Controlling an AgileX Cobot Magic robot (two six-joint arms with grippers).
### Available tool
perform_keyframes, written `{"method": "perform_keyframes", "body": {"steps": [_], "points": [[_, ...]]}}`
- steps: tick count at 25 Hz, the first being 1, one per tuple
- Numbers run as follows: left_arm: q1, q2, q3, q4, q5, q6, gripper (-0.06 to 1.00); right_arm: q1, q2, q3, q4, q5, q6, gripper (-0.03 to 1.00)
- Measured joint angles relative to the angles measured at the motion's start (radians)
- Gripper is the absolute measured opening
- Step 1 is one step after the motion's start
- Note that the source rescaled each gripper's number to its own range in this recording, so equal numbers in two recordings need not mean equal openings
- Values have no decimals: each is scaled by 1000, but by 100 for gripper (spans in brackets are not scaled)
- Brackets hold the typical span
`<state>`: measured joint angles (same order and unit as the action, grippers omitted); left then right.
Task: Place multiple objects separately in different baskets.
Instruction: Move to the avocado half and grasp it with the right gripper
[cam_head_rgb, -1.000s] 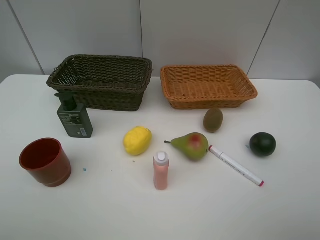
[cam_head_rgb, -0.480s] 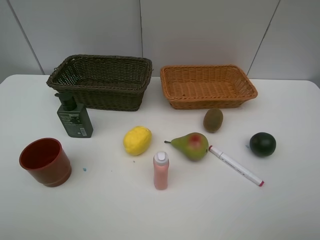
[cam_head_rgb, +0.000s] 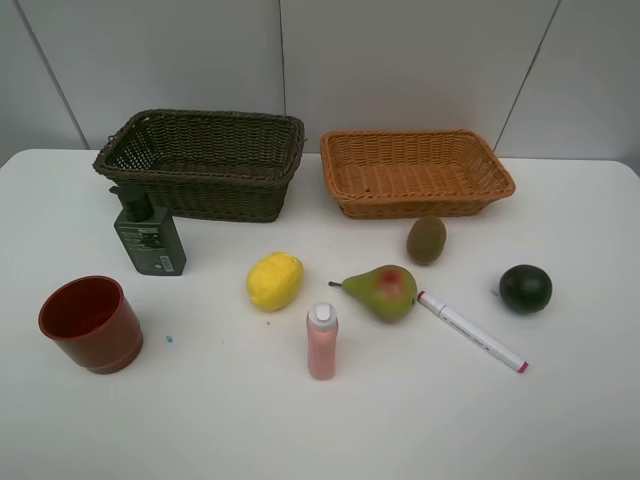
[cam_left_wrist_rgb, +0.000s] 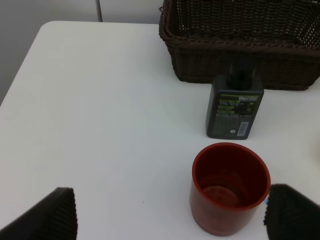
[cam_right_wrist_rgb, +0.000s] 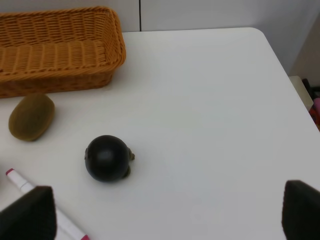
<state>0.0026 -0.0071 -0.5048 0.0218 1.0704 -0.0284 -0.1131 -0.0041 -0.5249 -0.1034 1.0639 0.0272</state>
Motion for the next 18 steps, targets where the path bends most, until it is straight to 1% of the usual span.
{"method": "perform_keyframes", "body": {"steps": [18], "points": [[0,0,0,0,0,0,97,0,0,0,0,0,0,98]]}}
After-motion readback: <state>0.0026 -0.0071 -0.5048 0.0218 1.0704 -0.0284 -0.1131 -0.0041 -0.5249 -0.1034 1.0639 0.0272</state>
